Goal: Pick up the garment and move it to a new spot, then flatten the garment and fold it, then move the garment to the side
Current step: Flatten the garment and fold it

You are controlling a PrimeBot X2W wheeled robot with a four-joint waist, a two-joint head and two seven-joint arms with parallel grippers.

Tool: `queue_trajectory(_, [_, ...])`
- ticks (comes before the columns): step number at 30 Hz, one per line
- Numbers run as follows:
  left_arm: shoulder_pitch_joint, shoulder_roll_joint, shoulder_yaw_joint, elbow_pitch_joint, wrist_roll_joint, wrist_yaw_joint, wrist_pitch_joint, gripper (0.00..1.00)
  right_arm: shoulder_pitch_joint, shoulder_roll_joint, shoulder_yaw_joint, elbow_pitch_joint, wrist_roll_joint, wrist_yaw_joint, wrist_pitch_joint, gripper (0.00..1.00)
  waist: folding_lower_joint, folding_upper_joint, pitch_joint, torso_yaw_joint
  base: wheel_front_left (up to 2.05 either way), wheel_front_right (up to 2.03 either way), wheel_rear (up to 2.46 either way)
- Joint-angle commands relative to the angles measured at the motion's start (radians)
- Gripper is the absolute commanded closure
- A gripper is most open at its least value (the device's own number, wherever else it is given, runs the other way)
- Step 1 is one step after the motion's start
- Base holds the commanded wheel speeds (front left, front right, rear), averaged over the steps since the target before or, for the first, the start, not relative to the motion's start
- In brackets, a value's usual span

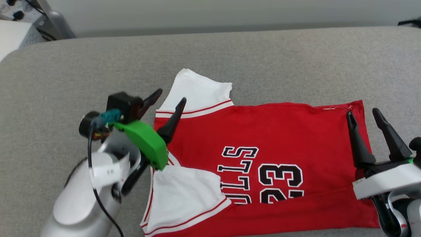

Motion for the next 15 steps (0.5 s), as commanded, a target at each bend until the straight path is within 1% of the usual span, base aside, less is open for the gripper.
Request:
queue_trajectory(1, [-0.064,0.011,-0.004,0.010,-0.017,-0.011,0.042,0.00,-0.027,0.009,0.008,-0.008,0.002,-0.001,-0.006,0.00,0.0000,0.0000,0.087,-0.067,0.00,0.00,0.00])
queue_trajectory(3, [-0.155,0.031,-0.021,0.033,-0.035,-0.022,0.124,0.00,-0.051,0.025,0.020,-0.017,0.015,-0.001,-0.011,0.00,0.0000,0.0000,0.120,-0.092,0.00,0.00,0.00])
queue_trajectory(6, [-0.289,0.069,-0.061,0.081,-0.063,-0.031,0.246,0.00,-0.081,0.032,0.047,-0.031,0.018,-0.001,-0.016,0.00,0.0000,0.0000,0.164,-0.132,0.00,0.00,0.00])
queue_trajectory(8, [-0.366,0.086,-0.082,0.117,-0.100,-0.034,0.325,0.00,-0.099,0.037,0.061,-0.037,0.019,-0.001,-0.020,0.00,0.0000,0.0000,0.190,-0.158,0.00,0.00,0.00])
queue_trajectory(11, [-0.480,0.129,-0.141,0.171,-0.136,-0.035,0.439,0.00,-0.126,0.046,0.079,-0.044,0.020,-0.001,-0.024,0.00,0.0000,0.0000,0.230,-0.193,0.00,0.00,0.00])
queue_trajectory(14, [-0.570,0.163,-0.185,0.225,-0.168,-0.035,0.504,0.00,-0.148,0.058,0.100,-0.050,0.022,-0.001,-0.032,0.00,0.0000,0.0000,0.264,-0.222,0.00,0.00,0.00])
queue_trajectory(15, [-0.594,0.171,-0.193,0.262,-0.182,-0.035,0.534,0.00,-0.154,0.062,0.108,-0.051,0.022,-0.001,-0.036,0.00,0.0000,0.0000,0.274,-0.230,0.00,0.00,0.00])
